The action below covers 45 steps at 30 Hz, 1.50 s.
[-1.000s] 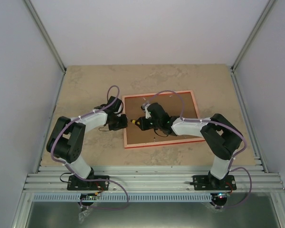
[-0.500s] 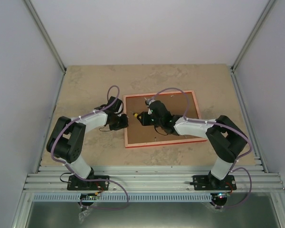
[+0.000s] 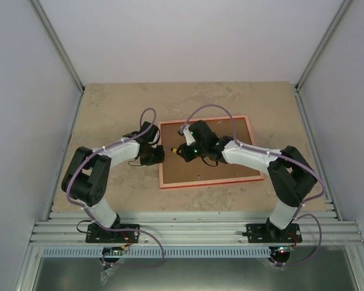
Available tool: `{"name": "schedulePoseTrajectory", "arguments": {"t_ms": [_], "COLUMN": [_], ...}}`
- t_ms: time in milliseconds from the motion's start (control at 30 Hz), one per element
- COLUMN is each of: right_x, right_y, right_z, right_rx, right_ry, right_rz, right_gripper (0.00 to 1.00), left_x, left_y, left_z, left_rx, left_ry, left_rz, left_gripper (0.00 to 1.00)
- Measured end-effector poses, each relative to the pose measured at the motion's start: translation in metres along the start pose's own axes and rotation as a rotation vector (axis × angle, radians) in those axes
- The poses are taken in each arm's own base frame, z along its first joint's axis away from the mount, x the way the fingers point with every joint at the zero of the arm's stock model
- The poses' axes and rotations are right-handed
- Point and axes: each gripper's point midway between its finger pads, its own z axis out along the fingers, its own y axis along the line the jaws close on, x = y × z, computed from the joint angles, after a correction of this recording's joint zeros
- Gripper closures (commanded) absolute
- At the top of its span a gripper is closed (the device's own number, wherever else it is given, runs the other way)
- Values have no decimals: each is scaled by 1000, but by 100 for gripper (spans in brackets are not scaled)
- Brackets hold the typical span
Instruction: Take the photo out of the frame
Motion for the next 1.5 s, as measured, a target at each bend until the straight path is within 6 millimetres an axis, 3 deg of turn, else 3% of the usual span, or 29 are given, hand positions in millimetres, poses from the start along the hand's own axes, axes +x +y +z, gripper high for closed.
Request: {"name": "schedulePoseTrajectory", "arguments": {"t_ms": [300, 667, 1133, 1500], "right_x": [6, -5, 6, 2], "right_y": [-9, -3, -8, -10], "right_z": [-5, 2, 15, 18], "right_rx": [22, -15, -15, 2], "right_ry": [64, 76, 149, 153], "right_rz": [-151, -254, -305, -308], "right_gripper": [99, 100, 100, 99], "left_x": [0, 2, 2, 2], "left_y": [0, -5, -5, -5], "left_z": [0, 1, 1, 1], "left_rx": [-17, -15, -16, -16], "left_ry": [34, 43, 43, 43], "left_rz": [90, 155, 156, 156], "left_gripper": [91, 91, 92, 91]}}
